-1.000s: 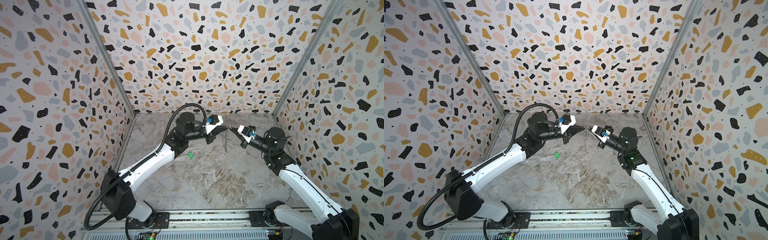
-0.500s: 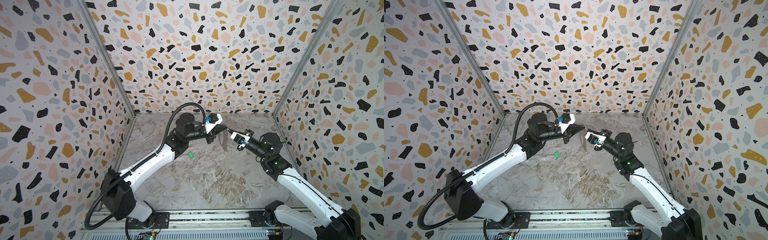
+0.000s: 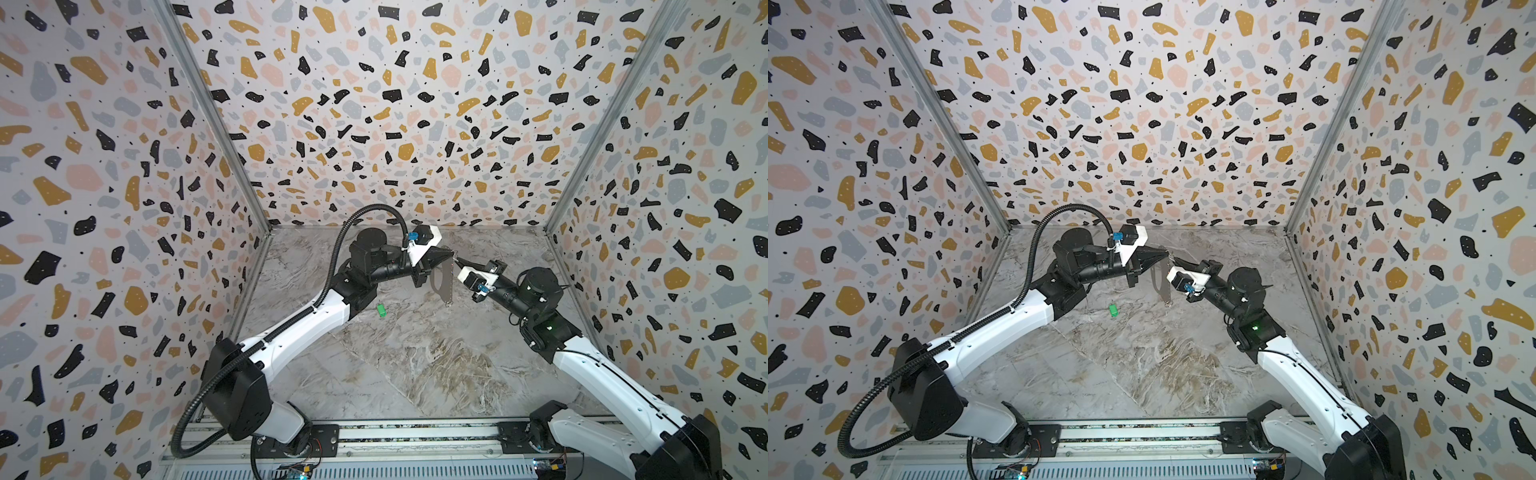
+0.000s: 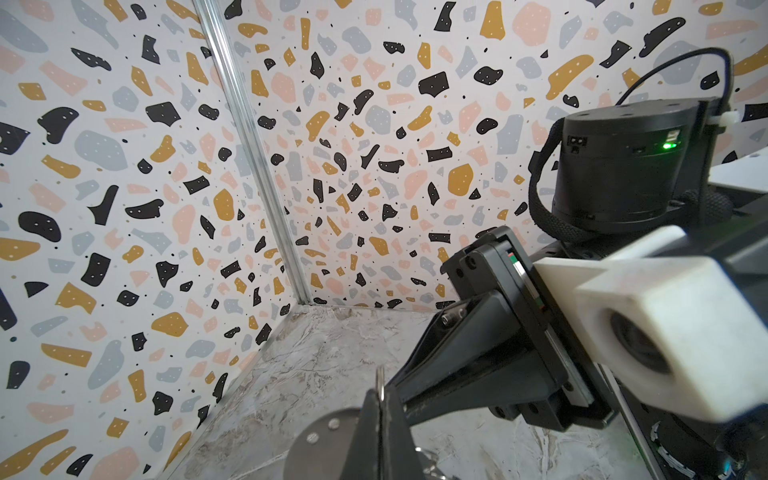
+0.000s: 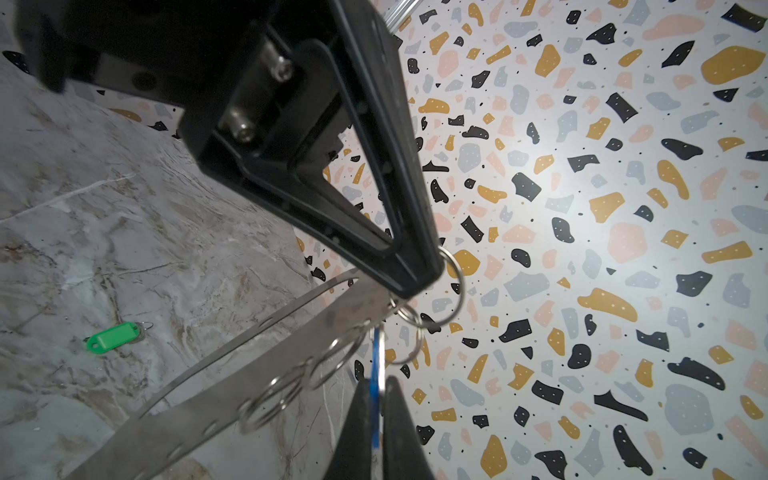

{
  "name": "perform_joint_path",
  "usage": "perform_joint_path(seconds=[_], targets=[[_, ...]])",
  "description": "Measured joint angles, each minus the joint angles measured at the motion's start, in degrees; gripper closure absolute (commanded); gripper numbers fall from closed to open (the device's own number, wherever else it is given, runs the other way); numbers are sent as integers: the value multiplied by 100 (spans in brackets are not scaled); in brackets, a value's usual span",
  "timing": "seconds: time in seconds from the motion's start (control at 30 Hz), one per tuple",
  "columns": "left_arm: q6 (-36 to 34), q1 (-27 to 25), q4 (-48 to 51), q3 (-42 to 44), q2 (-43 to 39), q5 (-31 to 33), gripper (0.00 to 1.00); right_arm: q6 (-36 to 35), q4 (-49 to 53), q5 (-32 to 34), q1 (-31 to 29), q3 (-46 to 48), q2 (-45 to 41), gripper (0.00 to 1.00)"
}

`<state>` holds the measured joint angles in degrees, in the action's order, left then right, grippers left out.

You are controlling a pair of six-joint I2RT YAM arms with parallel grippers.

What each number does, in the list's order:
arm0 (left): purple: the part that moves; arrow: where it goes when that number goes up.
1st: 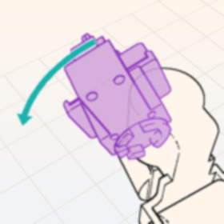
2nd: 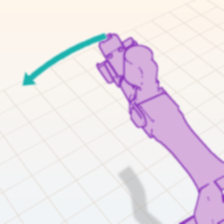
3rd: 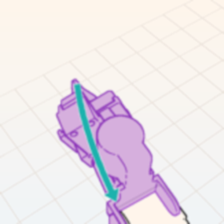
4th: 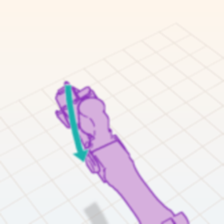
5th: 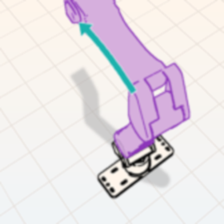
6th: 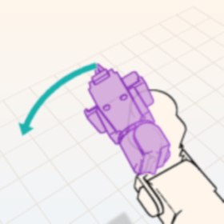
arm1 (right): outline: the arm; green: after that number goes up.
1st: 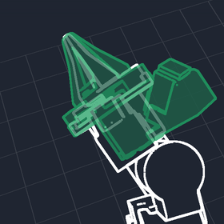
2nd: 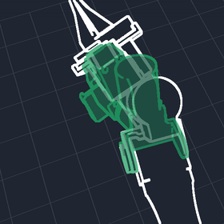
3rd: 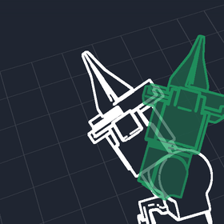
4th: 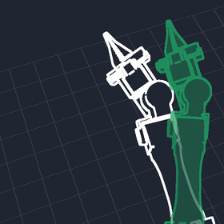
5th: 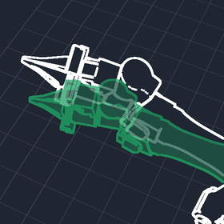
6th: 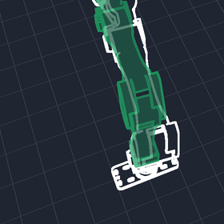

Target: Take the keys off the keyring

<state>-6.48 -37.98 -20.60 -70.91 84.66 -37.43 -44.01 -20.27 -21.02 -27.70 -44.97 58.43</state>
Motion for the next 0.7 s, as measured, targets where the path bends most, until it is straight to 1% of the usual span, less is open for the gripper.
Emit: perform_joint_path(seconds=[0.1,0.23,0.37,0.57,0.7], targets=[[31,39,-98,17,7,-140,100,7,507,-264,184,-155,0,70],[28,76,-190,17,28,-393,100,146,1078,-968,750,-273,-98,66],[-17,85,-151,15,66,-568,100,404,1423,-1670,1202,-352,-216,66],[-214,85,122,-20,129,-737,100,949,1497,-2629,1523,-603,-190,71],[-404,85,352,-37,131,-763,100,1357,1357,-3309,1690,-837,0,75]])
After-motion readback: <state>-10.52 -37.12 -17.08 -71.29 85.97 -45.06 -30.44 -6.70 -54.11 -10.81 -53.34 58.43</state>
